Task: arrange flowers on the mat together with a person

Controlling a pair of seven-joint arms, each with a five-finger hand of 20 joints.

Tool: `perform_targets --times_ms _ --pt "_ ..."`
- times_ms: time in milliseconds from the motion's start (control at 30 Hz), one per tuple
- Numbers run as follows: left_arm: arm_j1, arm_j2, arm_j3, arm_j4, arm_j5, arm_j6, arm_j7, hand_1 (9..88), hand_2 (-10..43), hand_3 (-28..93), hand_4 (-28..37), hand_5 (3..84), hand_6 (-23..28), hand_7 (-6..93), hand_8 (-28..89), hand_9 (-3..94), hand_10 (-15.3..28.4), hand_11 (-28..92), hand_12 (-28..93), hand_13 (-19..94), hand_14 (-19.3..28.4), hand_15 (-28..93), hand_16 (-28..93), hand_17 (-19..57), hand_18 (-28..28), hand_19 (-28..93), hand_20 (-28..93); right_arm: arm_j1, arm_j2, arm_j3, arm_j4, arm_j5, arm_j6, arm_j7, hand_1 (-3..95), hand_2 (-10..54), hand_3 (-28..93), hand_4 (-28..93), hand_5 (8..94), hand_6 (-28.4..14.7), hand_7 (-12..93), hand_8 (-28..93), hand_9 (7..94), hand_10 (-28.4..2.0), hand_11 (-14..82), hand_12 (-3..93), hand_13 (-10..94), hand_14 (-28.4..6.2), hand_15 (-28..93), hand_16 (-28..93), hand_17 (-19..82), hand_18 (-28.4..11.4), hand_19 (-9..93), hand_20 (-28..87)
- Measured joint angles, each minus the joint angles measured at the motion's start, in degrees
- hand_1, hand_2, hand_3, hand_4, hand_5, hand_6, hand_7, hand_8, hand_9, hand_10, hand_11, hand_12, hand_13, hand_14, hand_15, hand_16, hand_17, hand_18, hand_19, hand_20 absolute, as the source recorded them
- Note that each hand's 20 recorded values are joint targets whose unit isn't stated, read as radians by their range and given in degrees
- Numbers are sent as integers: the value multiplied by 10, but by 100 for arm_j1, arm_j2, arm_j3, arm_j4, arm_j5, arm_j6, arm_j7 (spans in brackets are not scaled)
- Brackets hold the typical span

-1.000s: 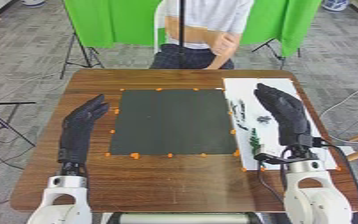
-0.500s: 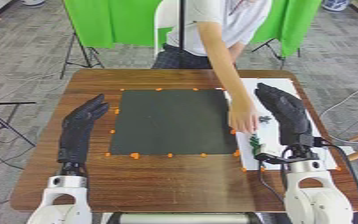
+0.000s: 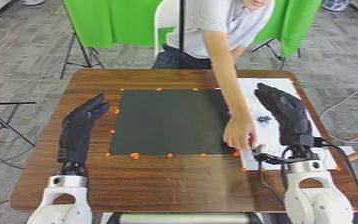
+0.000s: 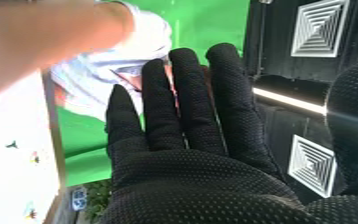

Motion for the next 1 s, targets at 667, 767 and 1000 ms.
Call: perform_targets --times_ms 667,767,1000 --pt "-22 0 -11 -1 -3 -13 -7 234 -63 689 -213 480 35 101 -57 463 143 143 123 350 166 113 16 60 108 63 156 4 30 -21 -9 -72 -7 1 170 28 706 -200 516 -18 132 -100 511 -149 63 121 377 -130 134 75 189 -134 12 214" --pt "-21 1 -11 -2 -3 -13 -10 234 -63 689 -213 480 35 101 -57 463 143 143 123 350 167 113 16 60 108 63 156 4 31 -23 -9 -72 -7 2 170 29 706 -200 515 -18 132 -100 510 -149 63 122 378 -129 135 76 189 -135 12 214" --pt "-20 12 -15 -3 -3 -12 -11 234 -63 689 -213 480 35 101 -57 463 142 143 123 350 166 113 16 60 108 63 156 -3 31 -21 -13 -73 -8 3 170 27 706 -199 517 -19 132 -100 509 -149 63 122 379 -130 135 78 188 -134 12 213"
